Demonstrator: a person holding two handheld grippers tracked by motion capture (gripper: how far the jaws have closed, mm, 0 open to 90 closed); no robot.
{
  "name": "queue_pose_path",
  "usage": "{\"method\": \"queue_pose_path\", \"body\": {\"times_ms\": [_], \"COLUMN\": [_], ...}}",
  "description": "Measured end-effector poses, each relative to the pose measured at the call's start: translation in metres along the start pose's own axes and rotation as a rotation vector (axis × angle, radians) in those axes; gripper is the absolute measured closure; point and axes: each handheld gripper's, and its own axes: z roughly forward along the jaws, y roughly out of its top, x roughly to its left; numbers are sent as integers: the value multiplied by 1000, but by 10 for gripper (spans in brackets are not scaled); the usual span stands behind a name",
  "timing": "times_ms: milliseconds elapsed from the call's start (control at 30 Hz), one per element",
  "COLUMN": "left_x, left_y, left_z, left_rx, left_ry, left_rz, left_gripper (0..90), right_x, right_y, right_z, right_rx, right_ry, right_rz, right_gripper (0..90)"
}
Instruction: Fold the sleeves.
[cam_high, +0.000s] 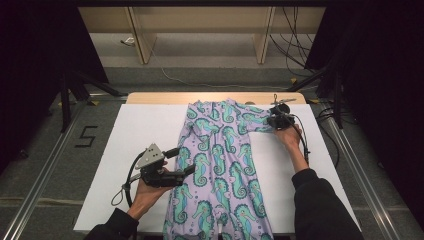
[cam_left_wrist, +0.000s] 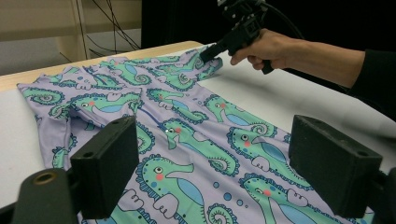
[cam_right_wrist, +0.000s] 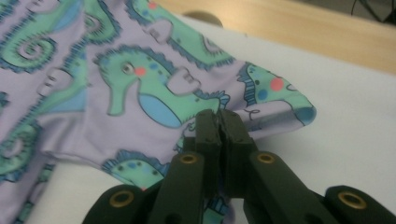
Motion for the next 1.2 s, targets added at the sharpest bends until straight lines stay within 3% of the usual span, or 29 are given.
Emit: {"method": "queue_pose_path", "body": {"times_ms": [133, 233, 400, 700, 867, 1033, 1200], "left_x": [0, 0, 0, 0, 0, 0, 0], "left_y": [0, 0, 0, 0, 0, 0, 0], "left_z": [0, 0, 0, 0, 0, 0, 0], "left_rx": [1, 1, 0, 0, 0, 0, -1], "left_ry": [1, 1, 1, 2, 3, 2, 3], "left_rz": [1, 0, 1, 0, -1, 0, -2], "left_gripper": [157, 157, 157, 157, 157, 157, 157], "right_x": [10, 14, 27, 48, 62, 78, 86], "right_y": [8, 11, 18, 25, 25, 25, 24], "right_z": [-13, -17, -25, -30, -31, -30, -29], "right_rx": [-75, -99, -132, -157, -169, -163, -157], "right_ry": [6, 15, 21, 27, 60, 54, 83], "right_rz": [-43, -50, -102, -184, -233, -326, -364], "right_gripper": [879, 880, 880, 879, 879, 879, 878]}}
